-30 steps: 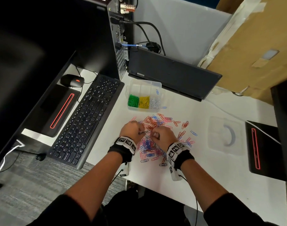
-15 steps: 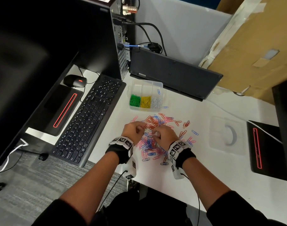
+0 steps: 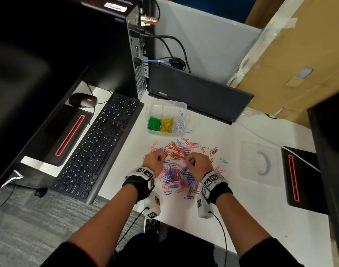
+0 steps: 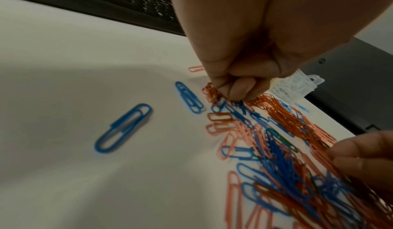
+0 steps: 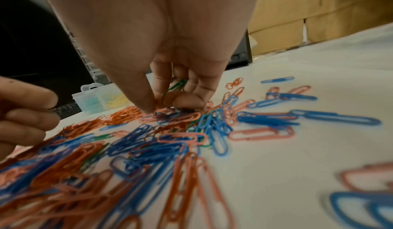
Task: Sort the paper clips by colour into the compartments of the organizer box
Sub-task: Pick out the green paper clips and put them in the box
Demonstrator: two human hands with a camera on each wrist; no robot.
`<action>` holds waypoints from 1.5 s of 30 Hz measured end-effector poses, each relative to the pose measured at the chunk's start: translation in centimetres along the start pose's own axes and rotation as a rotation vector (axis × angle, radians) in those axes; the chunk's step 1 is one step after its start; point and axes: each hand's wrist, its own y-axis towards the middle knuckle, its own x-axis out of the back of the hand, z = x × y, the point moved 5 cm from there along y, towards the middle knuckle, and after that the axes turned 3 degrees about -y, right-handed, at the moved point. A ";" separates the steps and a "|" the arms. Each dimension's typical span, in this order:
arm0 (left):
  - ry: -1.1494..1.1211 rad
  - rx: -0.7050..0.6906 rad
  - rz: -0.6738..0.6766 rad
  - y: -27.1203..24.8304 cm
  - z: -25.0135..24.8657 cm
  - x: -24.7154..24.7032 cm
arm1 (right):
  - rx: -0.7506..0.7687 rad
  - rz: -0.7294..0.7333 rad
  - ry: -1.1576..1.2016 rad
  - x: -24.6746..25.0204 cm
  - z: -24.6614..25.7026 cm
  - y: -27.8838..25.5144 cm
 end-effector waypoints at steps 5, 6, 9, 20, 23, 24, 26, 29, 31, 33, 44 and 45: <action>0.065 -0.025 0.061 -0.3 -0.5 -0.6 | 0.024 0.048 -0.022 -0.3 0.3 -0.6; 0.060 -0.020 0.047 -0.3 -0.6 -0.6 | 0.052 0.059 -0.020 -0.5 0.6 -0.7; 0.007 -0.019 0.014 -0.4 -0.3 -0.7 | 0.123 0.070 -0.054 -0.9 1.7 -0.8; 0.017 -0.182 0.003 -0.4 0.4 0.4 | 0.116 0.096 -0.091 -2.1 3.0 0.9; 0.119 -0.163 -0.063 -0.5 -0.4 0.9 | 0.147 0.091 -0.058 -1.6 2.8 1.0; 0.128 -0.162 -0.058 -0.7 -0.5 0.9 | 0.155 0.079 -0.047 -1.4 2.8 0.9; 0.111 -0.153 -0.032 -1.1 -0.6 0.8 | 0.182 0.070 -0.034 -1.4 2.8 0.8; 0.034 -0.101 0.013 -1.5 0.0 0.3 | 0.207 0.113 -0.107 -2.1 3.3 0.9; 0.094 -0.112 0.054 -1.8 0.0 0.1 | 0.194 0.125 -0.131 -2.4 3.6 1.0; 0.221 -0.197 0.107 -2.1 -0.3 -0.3 | 0.184 0.136 -0.131 -2.4 3.7 1.1; 0.443 -0.468 0.169 -2.3 -0.9 -2.7 | -0.228 0.135 0.700 0.8 -1.5 -1.2; 0.444 -0.453 0.165 -2.4 -0.9 -2.6 | -0.284 0.125 0.862 0.7 -2.2 -1.7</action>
